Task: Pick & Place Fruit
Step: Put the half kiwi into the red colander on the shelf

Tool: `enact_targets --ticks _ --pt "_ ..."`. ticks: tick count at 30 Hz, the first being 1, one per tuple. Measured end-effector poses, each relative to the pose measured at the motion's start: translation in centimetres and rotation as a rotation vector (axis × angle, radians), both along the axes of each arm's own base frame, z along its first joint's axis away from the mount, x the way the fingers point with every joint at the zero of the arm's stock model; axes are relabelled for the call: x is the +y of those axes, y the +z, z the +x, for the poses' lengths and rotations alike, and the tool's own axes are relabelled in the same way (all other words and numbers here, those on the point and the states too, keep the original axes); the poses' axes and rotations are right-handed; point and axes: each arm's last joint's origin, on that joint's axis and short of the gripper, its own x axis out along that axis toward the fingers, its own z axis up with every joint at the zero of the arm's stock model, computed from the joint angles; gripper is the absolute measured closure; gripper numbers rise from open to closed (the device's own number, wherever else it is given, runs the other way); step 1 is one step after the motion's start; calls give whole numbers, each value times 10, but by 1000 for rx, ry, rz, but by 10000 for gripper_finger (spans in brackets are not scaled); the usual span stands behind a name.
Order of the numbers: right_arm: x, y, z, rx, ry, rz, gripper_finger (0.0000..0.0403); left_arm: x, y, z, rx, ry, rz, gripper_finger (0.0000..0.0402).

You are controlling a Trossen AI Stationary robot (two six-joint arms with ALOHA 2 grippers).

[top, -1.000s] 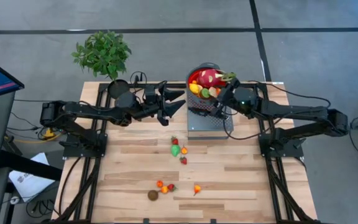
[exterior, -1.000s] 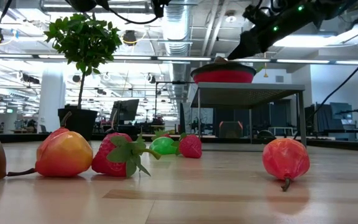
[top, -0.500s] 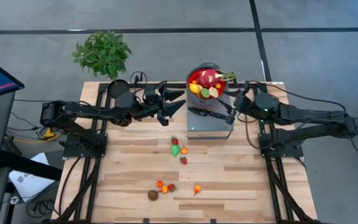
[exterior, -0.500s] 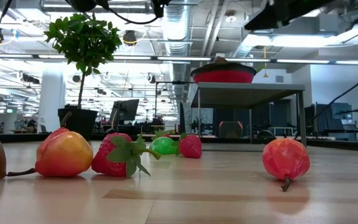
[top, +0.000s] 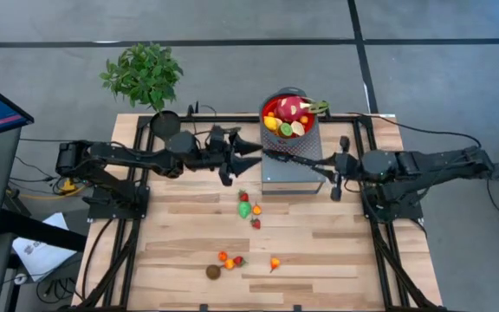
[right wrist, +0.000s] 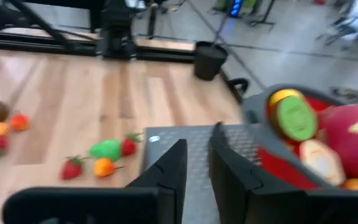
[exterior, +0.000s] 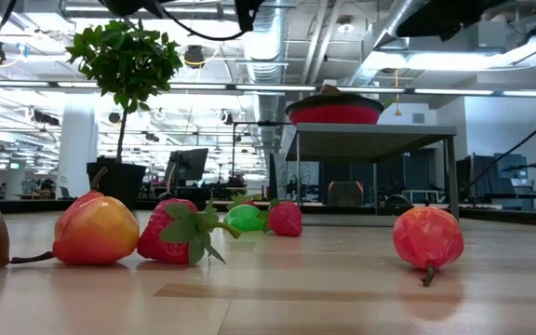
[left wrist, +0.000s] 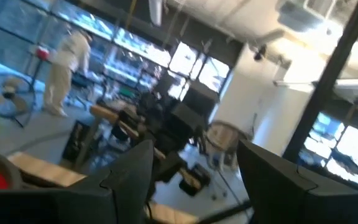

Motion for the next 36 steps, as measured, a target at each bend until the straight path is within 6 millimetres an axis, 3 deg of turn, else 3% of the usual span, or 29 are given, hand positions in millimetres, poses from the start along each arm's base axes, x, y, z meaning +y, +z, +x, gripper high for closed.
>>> enact_targets --ticks 15,27,36 --pt "45 -5 -4 7 214 160 376 -80 -18 0 183 -94 42 251" --pt "85 -20 32 -8 306 189 402 -146 -33 -20 340 -143 -33 303" --pt "96 -30 50 -18 306 199 400 -195 -37 -49 394 -164 -61 336"
